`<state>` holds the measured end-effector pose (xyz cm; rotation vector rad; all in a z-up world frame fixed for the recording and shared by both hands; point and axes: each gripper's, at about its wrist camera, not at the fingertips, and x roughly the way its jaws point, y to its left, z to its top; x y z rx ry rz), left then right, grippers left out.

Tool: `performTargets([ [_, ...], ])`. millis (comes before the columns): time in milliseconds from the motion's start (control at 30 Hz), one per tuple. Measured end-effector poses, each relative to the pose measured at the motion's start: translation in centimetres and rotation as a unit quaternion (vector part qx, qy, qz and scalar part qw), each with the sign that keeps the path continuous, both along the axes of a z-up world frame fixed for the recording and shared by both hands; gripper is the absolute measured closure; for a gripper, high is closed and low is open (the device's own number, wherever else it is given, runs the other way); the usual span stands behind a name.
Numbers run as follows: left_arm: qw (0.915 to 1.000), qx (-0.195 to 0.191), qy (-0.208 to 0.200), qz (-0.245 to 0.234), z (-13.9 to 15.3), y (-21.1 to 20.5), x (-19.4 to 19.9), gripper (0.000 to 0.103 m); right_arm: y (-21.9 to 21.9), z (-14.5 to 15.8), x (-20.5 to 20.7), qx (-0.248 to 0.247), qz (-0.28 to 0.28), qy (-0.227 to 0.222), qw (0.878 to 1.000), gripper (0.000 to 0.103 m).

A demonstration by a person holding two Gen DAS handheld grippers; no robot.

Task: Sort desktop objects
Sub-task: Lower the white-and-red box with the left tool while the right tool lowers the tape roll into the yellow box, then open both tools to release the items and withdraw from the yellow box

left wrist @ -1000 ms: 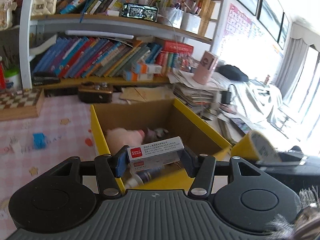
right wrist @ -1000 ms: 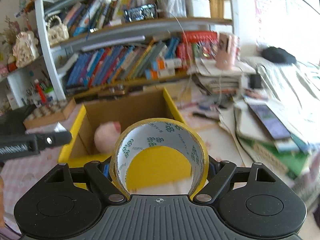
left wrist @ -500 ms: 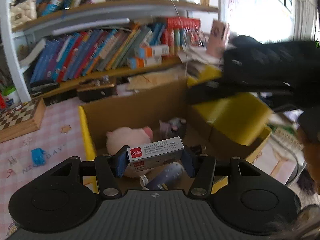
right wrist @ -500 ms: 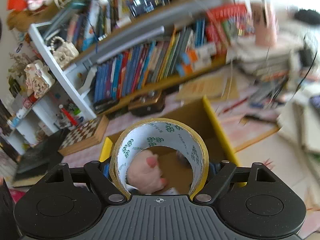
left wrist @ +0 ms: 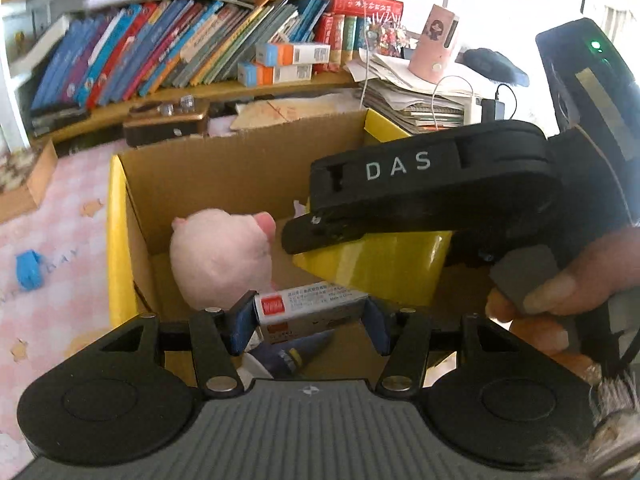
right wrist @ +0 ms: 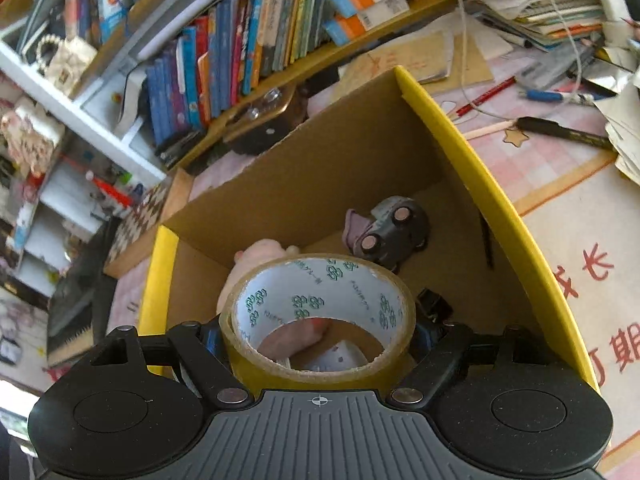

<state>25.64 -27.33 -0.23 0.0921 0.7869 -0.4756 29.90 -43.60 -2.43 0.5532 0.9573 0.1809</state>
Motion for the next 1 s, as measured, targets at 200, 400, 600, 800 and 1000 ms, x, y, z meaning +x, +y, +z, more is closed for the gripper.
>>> performTargets([
  [200, 0.9999, 0.005, -0.010, 0.003, 0.0, -0.4, -0.4, 0.044, -0.1, -0.1, 0.0, 0.007, 0.000, 0.013, 1.000, 0.017],
  [400, 0.9994, -0.019, -0.029, -0.003, 1.7, 0.3, -2.0, 0.018, 0.5, 0.9, -1.5, -0.030, 0.020, -0.005, 0.999, 0.016],
  [600, 0.9987, -0.031, -0.037, 0.017, 2.6, 2.5, -4.3, 0.016, 1.0, 2.7, -3.7, -0.059, 0.022, -0.055, 0.997, 0.015],
  [800, 0.9972, -0.046, -0.049, 0.034, 3.7, 5.0, -6.4, 0.015, 1.8, 4.2, -5.2, -0.118, 0.026, -0.116, 0.986, 0.012],
  [1000, 0.9953, -0.047, -0.064, 0.054, 4.3, 6.2, -8.2, 0.013, 1.9, 5.0, -6.8, -0.133, 0.021, -0.145, 0.980, 0.012],
])
